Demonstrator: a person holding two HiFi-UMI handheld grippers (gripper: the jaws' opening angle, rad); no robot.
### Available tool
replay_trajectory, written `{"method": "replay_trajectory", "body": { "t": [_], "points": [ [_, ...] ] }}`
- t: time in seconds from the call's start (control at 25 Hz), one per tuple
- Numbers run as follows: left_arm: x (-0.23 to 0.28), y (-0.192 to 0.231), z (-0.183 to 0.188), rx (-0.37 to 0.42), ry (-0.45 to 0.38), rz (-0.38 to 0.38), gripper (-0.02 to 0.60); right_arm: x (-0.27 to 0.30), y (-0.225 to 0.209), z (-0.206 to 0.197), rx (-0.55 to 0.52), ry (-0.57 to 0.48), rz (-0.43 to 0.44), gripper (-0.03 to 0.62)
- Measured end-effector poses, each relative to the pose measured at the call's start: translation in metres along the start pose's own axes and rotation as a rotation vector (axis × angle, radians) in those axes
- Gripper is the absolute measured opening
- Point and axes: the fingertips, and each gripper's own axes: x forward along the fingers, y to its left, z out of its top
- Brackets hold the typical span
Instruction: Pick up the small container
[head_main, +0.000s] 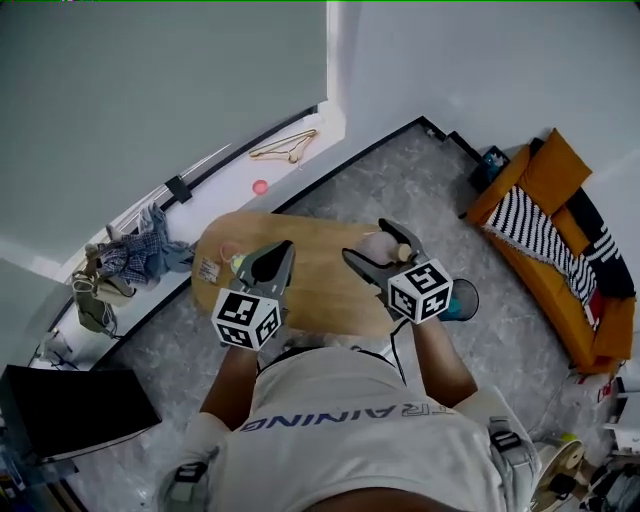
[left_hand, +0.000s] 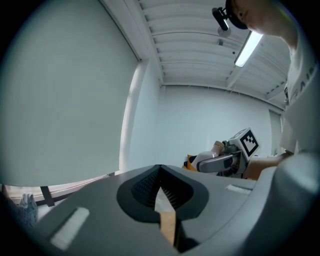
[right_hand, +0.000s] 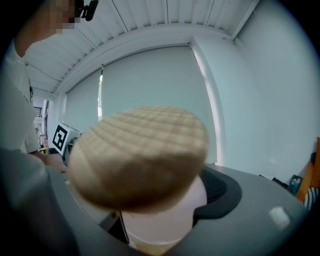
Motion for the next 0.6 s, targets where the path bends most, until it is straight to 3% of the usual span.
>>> {"method": "replay_trajectory", "body": {
  "t": [0.6],
  "points": [
    [0.005,-0.008,0.011,0.019,-0.008,-0.023,0.000,-0.001,0.004,0.008,-0.016,-0.016,0.008,0.434]
  ]
}}
